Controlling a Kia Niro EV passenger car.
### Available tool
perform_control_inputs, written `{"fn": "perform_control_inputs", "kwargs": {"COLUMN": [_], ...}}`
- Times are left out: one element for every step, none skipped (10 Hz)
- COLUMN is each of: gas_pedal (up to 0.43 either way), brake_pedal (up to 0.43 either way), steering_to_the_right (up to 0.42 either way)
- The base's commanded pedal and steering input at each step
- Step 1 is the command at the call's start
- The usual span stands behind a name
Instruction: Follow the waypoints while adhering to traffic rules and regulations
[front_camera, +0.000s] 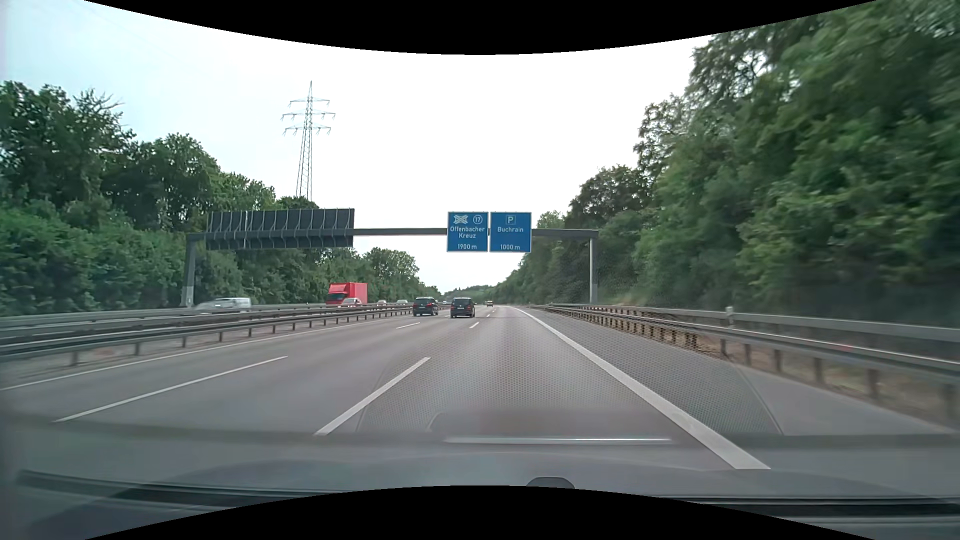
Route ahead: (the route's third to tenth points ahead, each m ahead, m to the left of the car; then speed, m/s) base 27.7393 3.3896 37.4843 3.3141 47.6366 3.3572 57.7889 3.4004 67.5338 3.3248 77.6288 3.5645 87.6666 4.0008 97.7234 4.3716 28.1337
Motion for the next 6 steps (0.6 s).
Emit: {"fn": "perform_control_inputs", "kwargs": {"gas_pedal": [0.209, 0.209, 0.209, 0.209, 0.209, 0.209], "brake_pedal": [0.0, 0.0, 0.0, 0.0, 0.0, 0.0], "steering_to_the_right": [-0.005, -0.005, -0.004, -0.004, -0.004, -0.004]}}
